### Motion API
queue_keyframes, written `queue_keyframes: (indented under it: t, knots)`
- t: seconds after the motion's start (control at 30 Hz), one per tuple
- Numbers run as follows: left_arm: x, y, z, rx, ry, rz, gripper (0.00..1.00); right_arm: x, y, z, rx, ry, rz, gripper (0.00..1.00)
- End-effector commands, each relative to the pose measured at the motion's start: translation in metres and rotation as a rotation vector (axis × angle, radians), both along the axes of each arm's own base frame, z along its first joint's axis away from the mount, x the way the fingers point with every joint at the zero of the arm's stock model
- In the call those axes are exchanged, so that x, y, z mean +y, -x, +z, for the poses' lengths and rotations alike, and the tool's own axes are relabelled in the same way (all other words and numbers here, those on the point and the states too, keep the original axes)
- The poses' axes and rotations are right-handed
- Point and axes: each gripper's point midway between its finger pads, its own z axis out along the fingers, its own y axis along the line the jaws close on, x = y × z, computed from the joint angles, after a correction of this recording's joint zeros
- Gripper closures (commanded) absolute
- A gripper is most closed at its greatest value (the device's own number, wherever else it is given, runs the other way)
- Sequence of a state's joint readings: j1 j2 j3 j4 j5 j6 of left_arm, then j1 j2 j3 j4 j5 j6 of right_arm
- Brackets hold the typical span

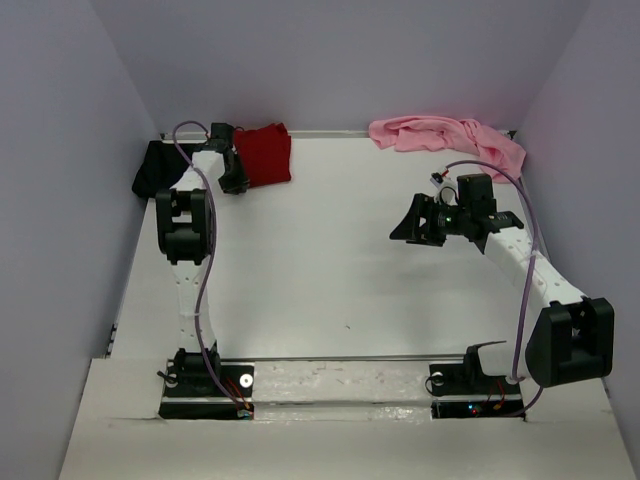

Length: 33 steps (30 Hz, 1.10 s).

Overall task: Fold and stack the t-shirts
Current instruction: Neatly place the folded tshirt to the corner

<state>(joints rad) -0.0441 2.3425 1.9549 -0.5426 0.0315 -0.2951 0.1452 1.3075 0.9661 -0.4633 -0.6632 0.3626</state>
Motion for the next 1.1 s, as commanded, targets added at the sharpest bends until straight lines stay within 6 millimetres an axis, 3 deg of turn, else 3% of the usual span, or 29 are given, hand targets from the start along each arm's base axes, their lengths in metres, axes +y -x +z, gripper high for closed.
queue_keyframes:
  t: [0.0, 0.17, 0.23, 0.33, 0.4, 0.43, 0.53, 0.6, 0.63, 0.73, 0.8, 0.83, 1.07]
  knots:
    - [0.028, 0.005, 0.021, -0.015, -0.049, 0.047, 0.59, 0.002, -0.004, 0.016, -0.065, -0.026, 0.01, 0.28]
    - [0.032, 0.003, 0.03, -0.038, -0.069, 0.051, 0.59, 0.002, -0.003, 0.014, -0.061, -0.027, 0.01, 0.28]
    - [0.033, 0.001, 0.038, -0.058, -0.075, 0.056, 0.54, 0.002, -0.003, 0.014, -0.061, -0.028, 0.011, 0.28]
    - [0.034, -0.002, 0.07, -0.133, -0.074, 0.064, 0.45, 0.002, -0.003, 0.014, -0.059, -0.028, 0.013, 0.28]
    - [0.027, -0.003, 0.087, -0.178, -0.039, 0.049, 0.44, 0.003, -0.003, 0.013, -0.054, -0.03, 0.014, 0.28]
    - [0.026, -0.002, 0.105, -0.214, -0.029, 0.048, 0.44, 0.003, -0.003, 0.012, -0.051, -0.029, 0.015, 0.28]
    - [-0.003, 0.009, 0.13, -0.246, 0.011, -0.023, 0.44, 0.004, -0.006, 0.013, -0.059, -0.038, 0.018, 0.28]
    - [-0.016, 0.02, 0.134, -0.227, -0.007, -0.057, 0.44, 0.005, -0.007, 0.012, -0.054, -0.042, 0.023, 0.28]
    - [-0.032, 0.025, 0.137, -0.226, -0.014, -0.089, 0.42, 0.006, -0.009, 0.012, -0.058, -0.043, 0.024, 0.28]
    - [-0.051, 0.046, 0.159, -0.257, -0.052, -0.132, 0.27, 0.009, -0.01, 0.008, -0.055, -0.039, 0.039, 0.28]
    - [-0.056, 0.058, 0.155, -0.255, -0.035, -0.146, 0.07, 0.011, -0.01, 0.006, -0.058, -0.031, 0.049, 0.28]
    - [-0.057, 0.069, 0.155, -0.254, -0.024, -0.151, 0.04, 0.01, -0.012, 0.006, -0.067, -0.021, 0.051, 0.28]
    - [-0.06, 0.105, 0.153, -0.239, -0.009, -0.185, 0.01, 0.011, -0.028, 0.023, -0.176, 0.046, 0.063, 0.27]
